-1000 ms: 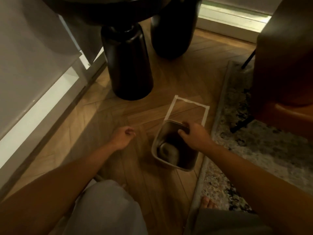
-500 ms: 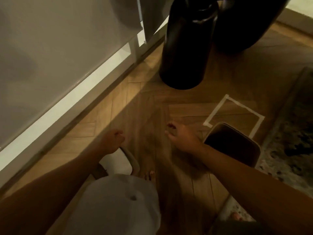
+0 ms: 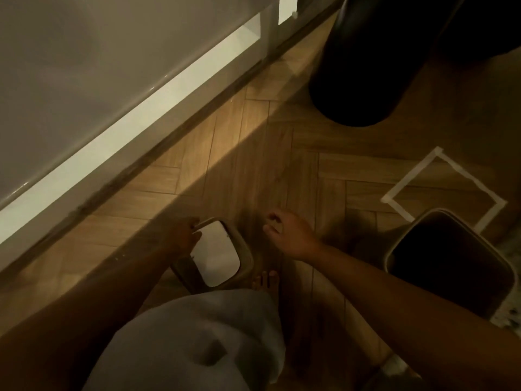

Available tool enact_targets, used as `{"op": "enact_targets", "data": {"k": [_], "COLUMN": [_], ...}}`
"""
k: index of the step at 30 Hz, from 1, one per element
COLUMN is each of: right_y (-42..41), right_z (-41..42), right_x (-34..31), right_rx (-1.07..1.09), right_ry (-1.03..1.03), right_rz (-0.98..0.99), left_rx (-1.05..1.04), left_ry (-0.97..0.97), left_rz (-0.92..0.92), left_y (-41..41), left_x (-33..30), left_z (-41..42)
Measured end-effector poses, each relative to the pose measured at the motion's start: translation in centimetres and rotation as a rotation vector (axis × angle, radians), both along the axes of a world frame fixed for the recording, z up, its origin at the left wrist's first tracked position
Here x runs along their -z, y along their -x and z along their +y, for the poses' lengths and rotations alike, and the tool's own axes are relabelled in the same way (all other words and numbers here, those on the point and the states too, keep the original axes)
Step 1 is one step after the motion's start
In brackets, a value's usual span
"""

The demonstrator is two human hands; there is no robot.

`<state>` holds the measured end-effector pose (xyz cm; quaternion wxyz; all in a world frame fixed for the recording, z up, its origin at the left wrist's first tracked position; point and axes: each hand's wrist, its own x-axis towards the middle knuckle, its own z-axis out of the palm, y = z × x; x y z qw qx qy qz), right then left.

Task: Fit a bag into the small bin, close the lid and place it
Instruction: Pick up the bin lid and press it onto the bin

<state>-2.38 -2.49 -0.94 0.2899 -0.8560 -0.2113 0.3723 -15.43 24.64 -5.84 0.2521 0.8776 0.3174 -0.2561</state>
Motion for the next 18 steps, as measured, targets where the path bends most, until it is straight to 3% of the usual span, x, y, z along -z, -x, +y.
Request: {"op": "enact_targets", "data": {"k": [8, 11, 14, 18], "right_y": [-0.3, -0.6, -1.0, -1.6], "right_z": [0.0, 0.0, -0.5, -1.4], "right_x": [1.1, 0.4, -0.8, -2.6], "right_rx": [-0.021, -0.013, 0.005, 0.048], "right_ry": [0.016, -0.007, -0.003, -0.014], "right_rz": [-0.001, -0.006, -0.011, -0.035], "left_rx": [0.138, 0.143, 0.067, 0.088], "left_ry": [0.072, 0.109, 0.141, 0.126], "left_rz": [0.029, -0.056, -0.252, -0.287], "left_y": [-1.5, -2.1, -3.4, -6.2], "left_x": [1.2, -0.5, -1.9, -5.7], "left_z": [-0.4, -0.8, -1.9, -3.5]}}
